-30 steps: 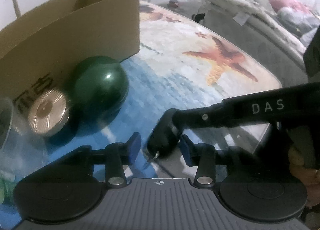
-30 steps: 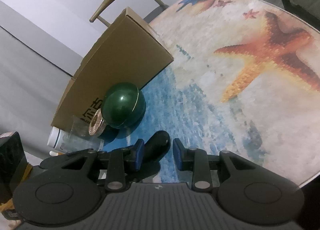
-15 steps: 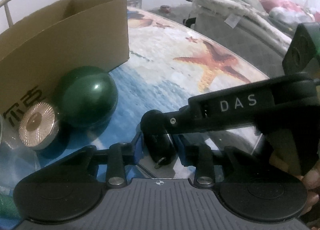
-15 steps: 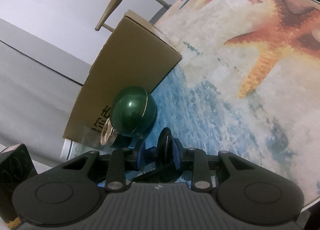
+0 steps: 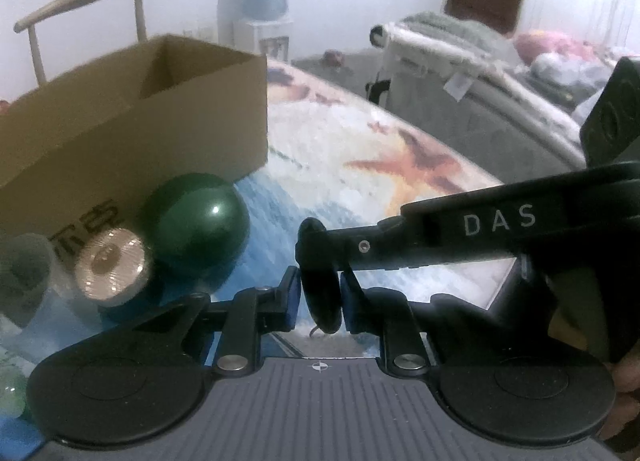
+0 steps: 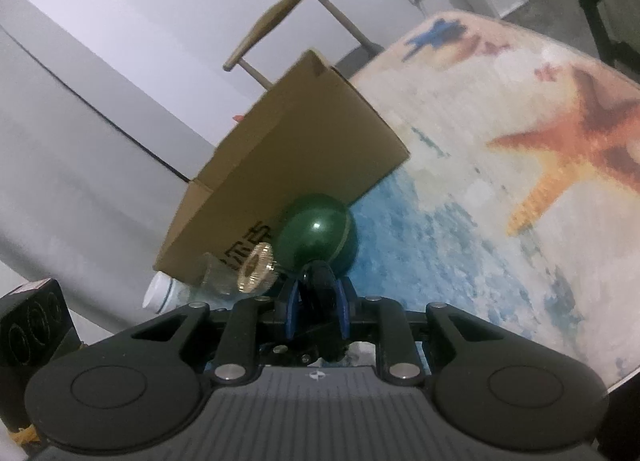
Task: Organize rigid objects
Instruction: 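Carry the black oval object into the box and open the right tool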
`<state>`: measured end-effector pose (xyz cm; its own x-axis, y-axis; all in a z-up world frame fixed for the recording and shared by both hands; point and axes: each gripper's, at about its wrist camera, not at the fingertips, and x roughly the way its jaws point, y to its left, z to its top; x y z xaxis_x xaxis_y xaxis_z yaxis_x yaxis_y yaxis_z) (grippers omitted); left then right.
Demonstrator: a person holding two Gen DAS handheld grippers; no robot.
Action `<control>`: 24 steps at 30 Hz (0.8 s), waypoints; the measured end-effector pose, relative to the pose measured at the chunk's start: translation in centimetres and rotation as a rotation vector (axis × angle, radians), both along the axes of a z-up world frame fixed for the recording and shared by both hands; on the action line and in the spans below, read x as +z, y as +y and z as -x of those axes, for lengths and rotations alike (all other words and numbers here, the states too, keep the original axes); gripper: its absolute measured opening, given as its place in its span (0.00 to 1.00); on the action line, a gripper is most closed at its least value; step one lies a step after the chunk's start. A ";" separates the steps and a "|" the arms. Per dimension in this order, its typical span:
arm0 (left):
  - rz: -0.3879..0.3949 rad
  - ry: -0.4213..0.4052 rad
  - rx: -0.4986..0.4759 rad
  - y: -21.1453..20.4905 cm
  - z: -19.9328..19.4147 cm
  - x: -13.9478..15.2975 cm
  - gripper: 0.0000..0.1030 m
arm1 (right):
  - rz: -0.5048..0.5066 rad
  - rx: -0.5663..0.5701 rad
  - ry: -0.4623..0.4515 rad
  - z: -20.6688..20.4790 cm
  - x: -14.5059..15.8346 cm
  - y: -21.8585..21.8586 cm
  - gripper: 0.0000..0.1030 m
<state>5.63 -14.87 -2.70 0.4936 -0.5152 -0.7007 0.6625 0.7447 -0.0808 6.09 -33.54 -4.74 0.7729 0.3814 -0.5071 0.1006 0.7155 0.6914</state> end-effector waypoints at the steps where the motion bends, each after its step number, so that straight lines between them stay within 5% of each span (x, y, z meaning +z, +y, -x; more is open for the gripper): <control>1: 0.011 -0.009 0.005 0.2 0.2 0.4 0.19 | 0.011 0.003 -0.012 0.1 0.6 0.2 0.22; 8: 0.087 -0.147 0.062 2.4 0.5 5.4 0.19 | 0.101 0.057 -0.148 -0.9 6.6 2.3 0.22; 14: 0.065 -0.255 0.172 4.3 -3.8 10.6 0.19 | 0.167 0.180 -0.259 -7.5 12.0 4.6 0.22; 19: 0.009 -0.140 0.269 5.5 -11.7 11.4 0.19 | 0.158 0.274 -0.175 -16.6 12.2 6.1 0.22; 24: -0.089 0.077 0.345 5.8 -20.0 7.8 0.17 | 0.138 0.341 0.037 -25.7 8.4 7.0 0.22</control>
<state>25.64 -9.04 5.11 0.5719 -0.2629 -0.7771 0.3657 0.9296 -0.0454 31.76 -26.56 3.65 0.5937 0.5395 -0.5970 -0.1366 0.7987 0.5860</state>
